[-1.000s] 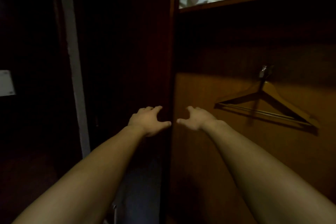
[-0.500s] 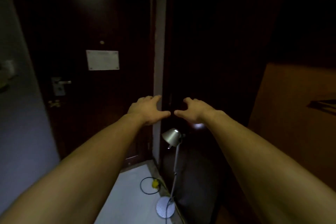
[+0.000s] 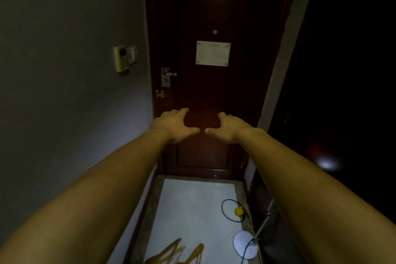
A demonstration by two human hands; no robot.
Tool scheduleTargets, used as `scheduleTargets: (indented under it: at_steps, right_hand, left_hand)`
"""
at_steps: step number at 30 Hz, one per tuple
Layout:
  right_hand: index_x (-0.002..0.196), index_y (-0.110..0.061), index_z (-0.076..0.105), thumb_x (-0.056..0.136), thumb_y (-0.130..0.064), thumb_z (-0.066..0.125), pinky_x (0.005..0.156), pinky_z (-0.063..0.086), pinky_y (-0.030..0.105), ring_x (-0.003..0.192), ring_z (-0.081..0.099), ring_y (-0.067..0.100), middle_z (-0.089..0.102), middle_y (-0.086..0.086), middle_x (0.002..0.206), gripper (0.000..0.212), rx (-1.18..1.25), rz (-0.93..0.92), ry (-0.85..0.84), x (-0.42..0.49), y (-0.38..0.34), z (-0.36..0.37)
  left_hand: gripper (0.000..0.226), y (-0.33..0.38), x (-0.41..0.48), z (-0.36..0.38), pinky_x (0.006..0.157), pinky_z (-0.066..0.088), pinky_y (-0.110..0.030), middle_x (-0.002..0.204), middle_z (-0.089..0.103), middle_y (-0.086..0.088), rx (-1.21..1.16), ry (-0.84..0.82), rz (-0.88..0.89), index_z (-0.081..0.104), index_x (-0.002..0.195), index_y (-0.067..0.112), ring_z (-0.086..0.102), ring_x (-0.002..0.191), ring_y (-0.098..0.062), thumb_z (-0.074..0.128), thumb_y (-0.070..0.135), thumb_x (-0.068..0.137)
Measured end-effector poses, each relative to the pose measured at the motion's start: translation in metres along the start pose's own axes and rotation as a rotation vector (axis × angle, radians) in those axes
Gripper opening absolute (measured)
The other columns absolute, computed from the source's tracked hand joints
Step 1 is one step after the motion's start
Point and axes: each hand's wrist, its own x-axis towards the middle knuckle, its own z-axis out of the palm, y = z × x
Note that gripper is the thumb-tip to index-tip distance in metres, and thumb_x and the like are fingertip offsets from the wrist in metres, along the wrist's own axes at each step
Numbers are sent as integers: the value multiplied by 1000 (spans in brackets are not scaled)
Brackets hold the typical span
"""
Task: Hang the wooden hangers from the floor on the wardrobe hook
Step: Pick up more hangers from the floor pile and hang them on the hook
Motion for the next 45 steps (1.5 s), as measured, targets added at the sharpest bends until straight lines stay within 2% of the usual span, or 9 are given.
scheduleTargets:
  at_steps: [8, 14, 21, 24, 29, 33, 37, 45]
  right_hand:
    - [159, -19, 17, 91, -63, 55, 115, 36, 48, 147, 31, 37, 22, 13, 164, 89, -6, -90, -100, 33, -12, 62]
    - [157, -17, 24, 93, -60, 55, 109, 42, 47, 139, 41, 37, 34, 15, 158, 83, -20, -125, -222, 43, -24, 118]
    - [158, -14, 21, 92, -59, 57, 110, 42, 48, 140, 40, 36, 32, 16, 159, 88, 31, -89, -292, 75, -42, 162]
    - [156, -12, 24, 92, -58, 58, 110, 41, 47, 139, 41, 37, 35, 17, 157, 86, 38, -41, -314, 90, -47, 178]
    - [147, -9, 39, 92, -54, 61, 109, 42, 47, 133, 47, 35, 45, 17, 149, 73, 58, -8, -307, 105, -43, 218]
    - [159, -11, 14, 96, -59, 51, 117, 31, 47, 147, 29, 35, 24, 16, 163, 88, -12, 46, -426, 99, -29, 258]
    - [158, -12, 16, 96, -59, 50, 110, 40, 49, 139, 41, 37, 35, 17, 157, 86, -52, 108, -494, 100, -4, 288]
    - [150, -11, 31, 94, -58, 52, 97, 48, 46, 126, 52, 35, 50, 16, 142, 76, -21, 153, -555, 110, 40, 326]
  left_hand:
    - [97, -43, -10, 41, 111, 38, -49, 158, 32, -10, -43, -48, -126, 19, 155, 27, 37, 140, -33, 58, 70, 78]
    - [95, -80, -13, 71, 110, 38, -47, 158, 32, -10, -28, -111, -206, 18, 156, 27, 38, 139, -34, 59, 67, 81]
    - [95, -122, 12, 98, 110, 38, -47, 159, 30, -11, -51, -214, -207, 16, 157, 27, 37, 139, -34, 60, 65, 82]
    - [94, -139, 25, 113, 107, 39, -44, 158, 32, -11, -95, -258, -192, 16, 156, 27, 40, 138, -34, 62, 63, 83]
    - [81, -161, 42, 145, 103, 41, -42, 153, 39, -12, -183, -339, -155, 25, 153, 24, 45, 133, -34, 65, 51, 88]
    - [91, -174, 53, 185, 111, 38, -49, 159, 30, -13, -142, -455, -148, 18, 155, 20, 37, 141, -36, 64, 57, 85]
    - [98, -175, 57, 223, 111, 36, -54, 160, 26, -14, -141, -545, -104, 12, 156, 22, 33, 143, -36, 60, 66, 83]
    - [91, -164, 54, 291, 108, 37, -48, 159, 29, -13, -133, -653, -139, 13, 156, 23, 35, 142, -36, 59, 60, 87]
